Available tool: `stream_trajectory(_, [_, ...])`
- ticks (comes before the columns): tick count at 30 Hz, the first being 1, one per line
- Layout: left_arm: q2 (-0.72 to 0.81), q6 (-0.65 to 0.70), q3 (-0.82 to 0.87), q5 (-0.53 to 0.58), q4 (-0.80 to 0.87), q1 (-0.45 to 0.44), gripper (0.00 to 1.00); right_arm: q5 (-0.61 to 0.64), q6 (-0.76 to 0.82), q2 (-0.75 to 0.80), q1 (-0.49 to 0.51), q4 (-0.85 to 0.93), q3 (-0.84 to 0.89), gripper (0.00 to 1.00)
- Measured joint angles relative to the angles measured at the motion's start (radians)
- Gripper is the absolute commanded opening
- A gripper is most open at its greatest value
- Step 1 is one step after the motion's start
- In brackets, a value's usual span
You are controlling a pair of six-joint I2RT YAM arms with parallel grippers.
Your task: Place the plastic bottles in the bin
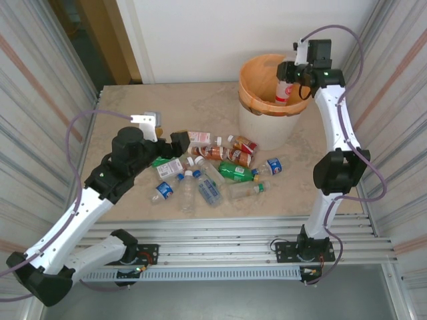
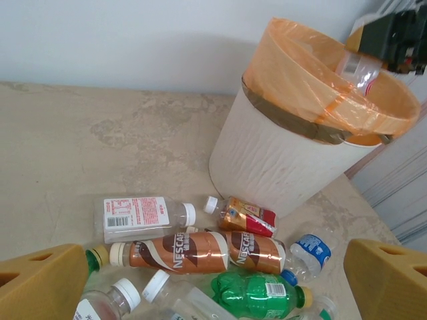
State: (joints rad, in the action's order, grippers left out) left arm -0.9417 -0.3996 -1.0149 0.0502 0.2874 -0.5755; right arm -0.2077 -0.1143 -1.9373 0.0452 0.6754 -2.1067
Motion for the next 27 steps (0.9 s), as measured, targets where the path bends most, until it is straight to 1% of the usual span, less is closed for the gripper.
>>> stream_trajectory(3, [-0.012,-0.002,0.0,0.0,0.0,0.006,0.99,0.01,0.016,0.0,0.0,0.01,0.047,0.51])
stream_trajectory(9, [-0.024,-0.011,0.0,-0.003,0.0,0.014,0.99,0.029,0.032,0.0,0.0,0.006,0.094,0.77])
stream_trajectory(11, [-0.026,-0.014,0.0,-0.003,0.0,0.014,0.99,0.029,0.034,0.0,0.0,0.006,0.101,0.82])
stream_trajectory(13, [-0.029,-0.018,0.0,-0.004,0.001,0.014,0.99,0.03,0.034,0.0,0.0,0.007,0.101,0.85])
stream_trajectory(23, [-0.044,-0.025,0.0,-0.003,0.029,0.045,0.99,0.034,0.04,0.021,0.006,0.028,0.04,0.88])
stream_trajectory(25, [-0.051,-0.029,0.0,-0.004,0.042,0.063,0.99,0.037,0.04,0.041,0.013,0.038,0.026,0.9])
stream_trajectory(27, [-0.061,-0.034,0.001,-0.004,0.057,0.085,0.99,0.046,0.037,0.068,0.021,0.045,0.016,0.94])
